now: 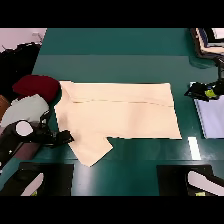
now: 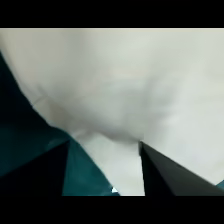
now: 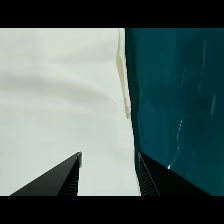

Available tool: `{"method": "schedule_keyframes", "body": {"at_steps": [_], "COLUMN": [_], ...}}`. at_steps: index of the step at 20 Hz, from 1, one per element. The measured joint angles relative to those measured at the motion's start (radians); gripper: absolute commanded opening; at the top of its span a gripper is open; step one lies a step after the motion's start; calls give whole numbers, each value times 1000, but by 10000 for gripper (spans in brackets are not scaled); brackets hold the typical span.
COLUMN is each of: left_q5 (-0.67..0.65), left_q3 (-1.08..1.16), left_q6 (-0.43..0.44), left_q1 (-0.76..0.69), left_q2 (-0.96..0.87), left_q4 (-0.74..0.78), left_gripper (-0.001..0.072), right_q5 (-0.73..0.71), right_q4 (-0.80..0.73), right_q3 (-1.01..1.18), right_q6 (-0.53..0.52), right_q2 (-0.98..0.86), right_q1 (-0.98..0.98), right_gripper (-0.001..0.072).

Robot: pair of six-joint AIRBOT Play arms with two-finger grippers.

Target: Fold the shirts.

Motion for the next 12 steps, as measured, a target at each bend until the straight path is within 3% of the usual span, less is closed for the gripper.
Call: {"method": "schedule_keyframes", "body": {"at_steps": [3,4,5,11,12], "left_q5": [47,59,76,60,48], "left_q3": [-28,-32,-37,33,53], "left_q6": [-1,-1,-1,34,43], "left_q1": [0,0,-1,0,-1], "left_q2": [6,6,5,5,5], "left_q4": [-39,-48,-52,-67,-69], "left_gripper": [498,322,35,26,26], "right_q5": [0,0,5,93,101], "right_q4": [0,0,0,-9,-11], "right_q3": [0,0,0,-78,-119], "right_q6": [0,0,0,0,0], "right_q2": [2,2,2,34,51], "right_q1": [18,21,24,-63,-95], "right_gripper": [419,417,418,420,492]}}
